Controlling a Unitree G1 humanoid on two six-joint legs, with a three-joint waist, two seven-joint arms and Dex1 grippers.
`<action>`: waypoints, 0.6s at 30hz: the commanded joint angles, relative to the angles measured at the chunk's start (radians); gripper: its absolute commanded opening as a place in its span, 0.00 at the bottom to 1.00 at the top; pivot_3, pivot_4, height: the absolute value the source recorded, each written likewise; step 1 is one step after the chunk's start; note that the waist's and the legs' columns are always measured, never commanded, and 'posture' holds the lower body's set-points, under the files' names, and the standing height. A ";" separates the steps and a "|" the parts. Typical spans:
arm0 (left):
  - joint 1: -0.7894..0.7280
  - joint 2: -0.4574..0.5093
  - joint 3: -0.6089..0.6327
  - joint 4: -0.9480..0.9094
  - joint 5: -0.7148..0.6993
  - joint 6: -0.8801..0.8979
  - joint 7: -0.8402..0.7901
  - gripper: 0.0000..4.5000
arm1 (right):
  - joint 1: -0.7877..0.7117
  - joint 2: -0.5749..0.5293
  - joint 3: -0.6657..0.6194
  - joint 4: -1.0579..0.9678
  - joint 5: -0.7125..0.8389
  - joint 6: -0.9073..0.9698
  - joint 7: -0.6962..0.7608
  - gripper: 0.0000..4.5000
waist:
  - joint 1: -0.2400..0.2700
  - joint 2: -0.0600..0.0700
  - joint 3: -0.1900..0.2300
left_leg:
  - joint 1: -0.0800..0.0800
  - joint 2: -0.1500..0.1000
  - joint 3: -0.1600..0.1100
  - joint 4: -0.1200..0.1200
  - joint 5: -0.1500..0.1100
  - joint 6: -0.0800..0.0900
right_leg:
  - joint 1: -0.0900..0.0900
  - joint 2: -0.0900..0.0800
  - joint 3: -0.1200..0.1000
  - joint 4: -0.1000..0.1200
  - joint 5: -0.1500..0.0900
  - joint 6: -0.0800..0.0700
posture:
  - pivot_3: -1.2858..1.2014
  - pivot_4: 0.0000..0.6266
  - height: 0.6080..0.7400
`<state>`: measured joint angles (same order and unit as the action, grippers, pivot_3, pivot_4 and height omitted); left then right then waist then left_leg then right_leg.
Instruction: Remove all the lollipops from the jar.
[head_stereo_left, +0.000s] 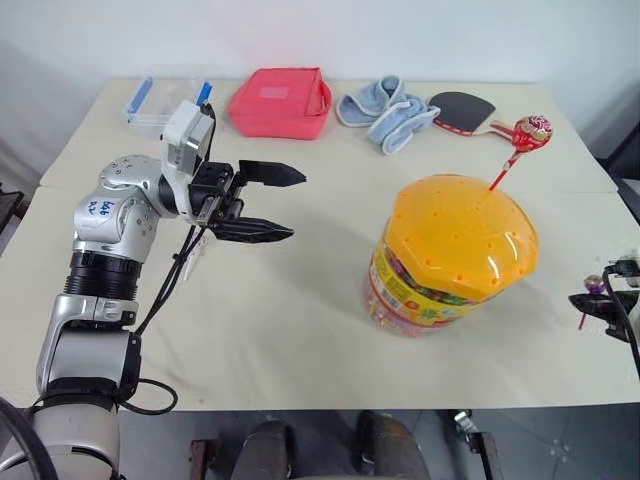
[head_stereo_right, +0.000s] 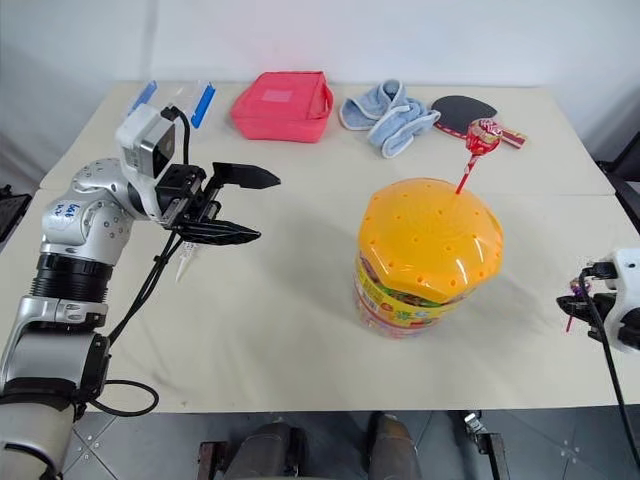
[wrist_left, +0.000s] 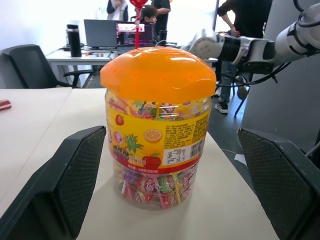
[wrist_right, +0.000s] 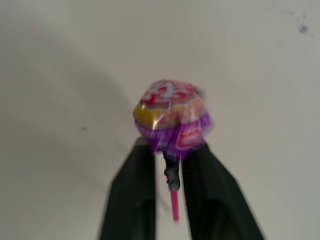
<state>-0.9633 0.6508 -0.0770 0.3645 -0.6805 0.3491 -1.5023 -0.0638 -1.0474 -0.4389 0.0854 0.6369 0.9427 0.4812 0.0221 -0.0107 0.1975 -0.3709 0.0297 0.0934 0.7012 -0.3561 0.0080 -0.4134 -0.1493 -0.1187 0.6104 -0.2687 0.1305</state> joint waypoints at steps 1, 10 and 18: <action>0.014 0.014 0.032 -0.045 -0.001 0.005 -0.085 1.00 | -0.002 0.006 -0.025 -0.010 -0.033 -0.010 0.019 0.45 | 0.001 0.000 0.000 | 0.000 0.000 0.000 0.000 0.000 0.000 | 0.000 0.000 0.000 0.000 0.000 0.000 | 0.52 0.24 1.00; 0.043 0.019 0.053 -0.083 -0.006 0.029 -0.069 1.00 | 0.128 -0.016 -0.331 -0.330 0.050 0.104 0.114 1.00 | 0.004 0.000 0.000 | 0.000 0.000 0.000 0.000 0.000 0.000 | 0.000 0.000 0.000 0.000 0.000 0.000 | 0.52 0.24 1.00; 0.023 -0.016 0.045 -0.055 0.005 0.016 -0.081 1.00 | -0.058 -0.084 -0.475 -0.528 0.318 0.203 0.208 1.00 | -0.002 0.000 0.000 | 0.001 0.000 -0.001 0.000 0.000 0.000 | 0.000 0.000 0.001 0.000 0.000 0.000 | 0.52 0.24 1.00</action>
<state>-0.9180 0.6351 -0.0464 0.3206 -0.6771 0.3792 -1.5019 -0.0956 -1.1045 -0.8995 -0.4094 0.8926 1.1385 0.6766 0.0200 -0.0103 0.1974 -0.3700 0.0301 0.0928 0.7008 -0.3562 0.0080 -0.4131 -0.1492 -0.1176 0.6106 -0.2685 0.1303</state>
